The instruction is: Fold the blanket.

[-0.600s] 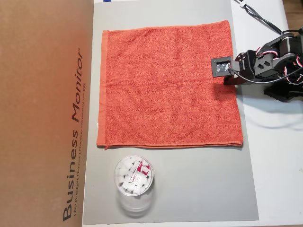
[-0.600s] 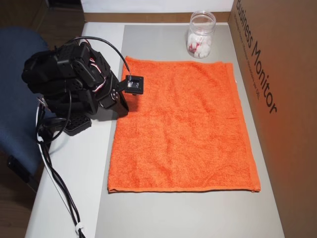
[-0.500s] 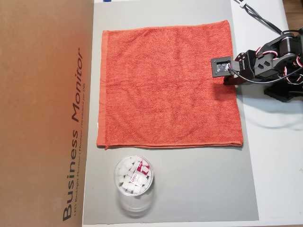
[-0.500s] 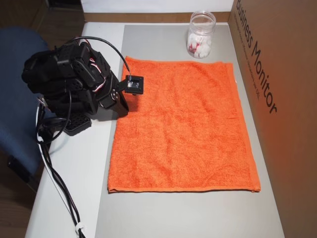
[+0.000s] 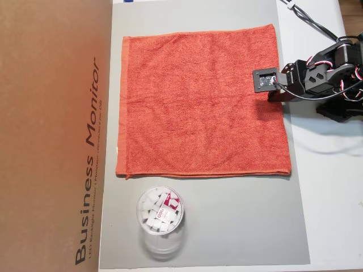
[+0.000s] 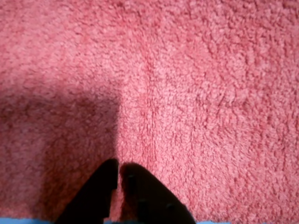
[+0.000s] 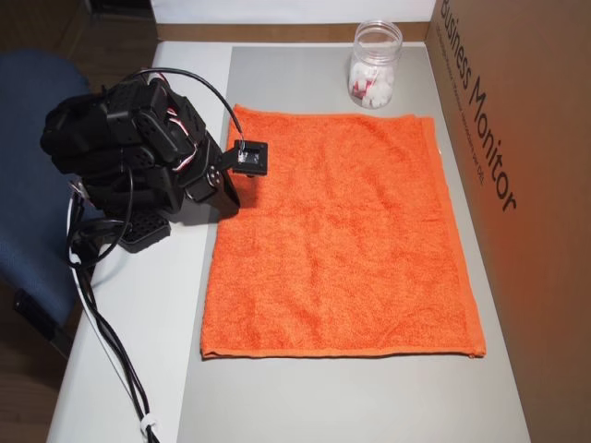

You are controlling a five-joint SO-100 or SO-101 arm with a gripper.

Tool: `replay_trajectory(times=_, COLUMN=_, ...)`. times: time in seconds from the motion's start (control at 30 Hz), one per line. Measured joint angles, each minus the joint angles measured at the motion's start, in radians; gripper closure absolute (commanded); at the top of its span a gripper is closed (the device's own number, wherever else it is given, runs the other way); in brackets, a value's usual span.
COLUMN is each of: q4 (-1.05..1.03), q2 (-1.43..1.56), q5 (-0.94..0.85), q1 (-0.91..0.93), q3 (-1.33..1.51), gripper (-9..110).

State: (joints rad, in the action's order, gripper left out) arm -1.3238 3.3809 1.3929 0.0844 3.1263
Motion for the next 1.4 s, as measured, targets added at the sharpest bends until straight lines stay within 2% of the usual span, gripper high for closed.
replay_trajectory(times=1.4, q4=-0.006, q2=0.002, q5=0.011, q1=0.015, q3=-0.051, gripper=101)
